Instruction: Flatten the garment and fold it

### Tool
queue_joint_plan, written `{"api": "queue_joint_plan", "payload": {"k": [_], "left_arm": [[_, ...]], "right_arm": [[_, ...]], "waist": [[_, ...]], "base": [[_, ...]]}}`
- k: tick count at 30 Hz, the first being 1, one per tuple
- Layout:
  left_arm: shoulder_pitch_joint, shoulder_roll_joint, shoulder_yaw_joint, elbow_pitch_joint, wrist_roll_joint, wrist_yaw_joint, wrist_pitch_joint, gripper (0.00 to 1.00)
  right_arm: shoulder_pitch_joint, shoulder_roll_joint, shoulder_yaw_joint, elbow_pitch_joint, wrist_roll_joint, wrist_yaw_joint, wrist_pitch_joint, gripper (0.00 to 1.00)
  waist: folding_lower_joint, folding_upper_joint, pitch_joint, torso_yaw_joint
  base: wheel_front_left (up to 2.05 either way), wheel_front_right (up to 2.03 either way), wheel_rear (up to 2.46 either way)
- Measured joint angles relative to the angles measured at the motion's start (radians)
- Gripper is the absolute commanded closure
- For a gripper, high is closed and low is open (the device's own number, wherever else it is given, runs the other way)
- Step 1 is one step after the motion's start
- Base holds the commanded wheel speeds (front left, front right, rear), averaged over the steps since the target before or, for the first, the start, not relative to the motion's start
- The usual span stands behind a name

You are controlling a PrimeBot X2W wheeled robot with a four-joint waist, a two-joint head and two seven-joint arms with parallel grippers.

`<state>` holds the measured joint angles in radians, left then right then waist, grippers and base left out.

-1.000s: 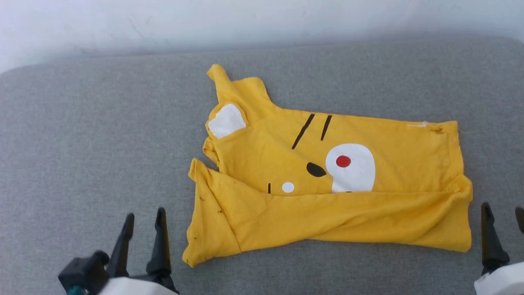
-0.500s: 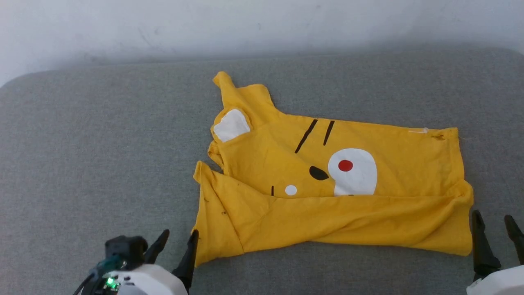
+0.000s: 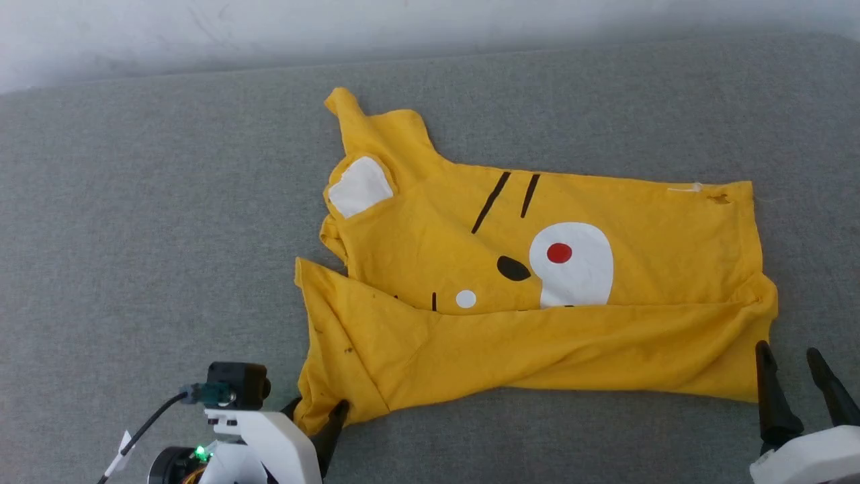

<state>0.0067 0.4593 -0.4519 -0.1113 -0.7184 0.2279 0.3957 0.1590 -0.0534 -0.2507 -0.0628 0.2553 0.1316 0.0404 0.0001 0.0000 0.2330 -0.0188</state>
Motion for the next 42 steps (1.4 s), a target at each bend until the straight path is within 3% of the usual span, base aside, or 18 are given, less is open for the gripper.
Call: {"api": "queue_joint_plan", "payload": {"k": [1, 2, 3, 4, 13, 23, 32, 33, 34, 35, 36, 42], "left_arm": [[-0.007, 0.0, -0.003, 0.002, -0.007, -0.006, 0.009, 0.0], [-0.013, 0.001, -0.006, 0.004, -0.011, -0.011, 0.014, 0.25], [-0.019, 0.002, -0.01, 0.007, -0.011, -0.018, 0.017, 0.91], [-0.026, 0.002, -0.013, 0.012, -0.011, -0.024, 0.018, 1.0], [-0.044, -0.021, 0.0, 0.04, -0.021, -0.033, -0.033, 1.0], [-0.01, -0.031, 0.02, -0.002, -0.031, -0.021, -0.072, 1.0], [-0.015, -0.046, 0.016, -0.005, -0.031, -0.02, -0.08, 1.0], [-0.017, -0.046, 0.015, -0.004, -0.031, -0.021, -0.08, 1.0], [-0.018, -0.046, 0.014, -0.003, -0.031, -0.021, -0.08, 1.0], [-0.019, -0.047, 0.014, -0.002, -0.031, -0.021, -0.081, 1.0], [-0.021, -0.048, 0.013, 0.001, -0.031, -0.021, -0.081, 1.0], [-0.024, -0.065, 0.018, 0.026, -0.049, -0.022, -0.106, 1.0]], "right_arm": [[-0.004, 0.0, 0.002, 0.004, 0.0, 0.0, 0.0, 0.0], [-0.01, 0.0, 0.003, 0.007, 0.002, 0.0, -0.001, 0.0], [-0.014, 0.0, 0.003, 0.011, 0.002, 0.0, -0.002, 0.0], [-0.018, 0.0, 0.005, 0.014, 0.002, 0.0, -0.002, 0.0], [-0.065, 0.001, -0.003, -0.012, -0.054, 0.0, 0.036, 0.0], [-0.063, -0.017, -0.062, -0.021, -0.072, 0.0, 0.3, 0.0], [-0.063, -0.015, -0.04, 0.048, -0.03, -0.001, 0.39, 0.0], [-0.066, -0.017, -0.04, 0.052, -0.015, -0.002, 0.404, 0.2], [-0.07, -0.019, -0.04, 0.055, -0.001, -0.002, 0.419, 0.58], [-0.073, -0.021, -0.04, 0.058, 0.01, -0.003, 0.427, 0.88], [-0.075, -0.021, -0.041, 0.061, 0.016, -0.003, 0.432, 1.0], [-0.096, -0.013, -0.048, 0.077, 0.024, -0.001, 0.433, 1.0]], "waist": [[-0.0001, 0.0, 0.005, -0.003], [-0.0001, 0.0, 0.009, -0.005], [-0.0001, 0.0, 0.013, -0.007], [0.0, 0.0, 0.017, -0.009], [0.0, 0.0, 0.034, -0.015], [0.0, 0.0, 0.057, 0.004], [-0.0001, 0.0, 0.076, 0.032], [-0.0002, 0.0, 0.077, 0.034], [-0.0001, 0.0, 0.076, 0.035], [-0.0001, 0.0, 0.074, 0.036], [-0.0002, 0.0, 0.072, 0.037], [-0.0001, 0.0, 0.049, 0.037]], "base": [[0.0, 0.0, 0.0], [0.0, 0.0, 0.0], [0.0, 0.0, 0.0], [0.0, 0.0, 0.0], [0.0, 0.0, 0.0], [0.0, 0.0, 0.0], [0.0, 0.0, 0.0], [0.0, 0.0, 0.0], [0.0, 0.0, 0.0], [0.0, 0.0, 0.0], [0.0, 0.0, 0.0], [0.0, 0.0, 0.0]]}}
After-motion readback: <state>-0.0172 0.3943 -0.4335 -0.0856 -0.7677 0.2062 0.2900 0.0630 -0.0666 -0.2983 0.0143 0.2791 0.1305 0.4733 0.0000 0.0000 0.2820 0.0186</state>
